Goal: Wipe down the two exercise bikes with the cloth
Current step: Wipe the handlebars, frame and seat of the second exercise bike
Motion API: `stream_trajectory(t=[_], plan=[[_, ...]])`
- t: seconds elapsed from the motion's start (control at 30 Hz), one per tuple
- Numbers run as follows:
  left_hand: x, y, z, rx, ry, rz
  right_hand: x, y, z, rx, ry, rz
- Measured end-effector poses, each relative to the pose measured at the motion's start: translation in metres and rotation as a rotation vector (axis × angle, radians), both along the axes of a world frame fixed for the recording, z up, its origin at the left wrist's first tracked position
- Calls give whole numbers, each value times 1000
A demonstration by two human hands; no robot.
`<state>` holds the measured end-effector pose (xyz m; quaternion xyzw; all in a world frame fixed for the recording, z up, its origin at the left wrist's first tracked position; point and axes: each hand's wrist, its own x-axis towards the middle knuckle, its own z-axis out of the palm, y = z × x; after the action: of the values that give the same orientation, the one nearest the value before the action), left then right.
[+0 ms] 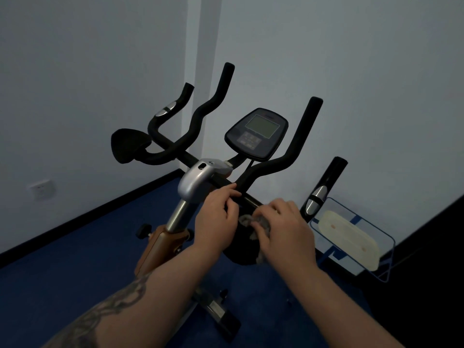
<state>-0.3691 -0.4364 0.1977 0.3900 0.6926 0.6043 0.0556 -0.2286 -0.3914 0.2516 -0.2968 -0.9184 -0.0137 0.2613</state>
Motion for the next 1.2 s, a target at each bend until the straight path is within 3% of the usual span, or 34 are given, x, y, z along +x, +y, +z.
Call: stream_trajectory(t=[0.23,0.47,0.67,1.0,1.2], plan=[[3,0,0,-3,-9,8,20,-23,-22,-153,139,-37],[4,0,2,-10,-1,26,-11,8,-5,-184,137,-95],[18,-6,-4,19,-220,49,10,-24,-30,-295,348,-91],[27,-11,-13,65,-208,110,-14,3,-15,-449,394,-100],[26,-11,-10,67,-187,120,4,-6,-26,-376,363,-41]])
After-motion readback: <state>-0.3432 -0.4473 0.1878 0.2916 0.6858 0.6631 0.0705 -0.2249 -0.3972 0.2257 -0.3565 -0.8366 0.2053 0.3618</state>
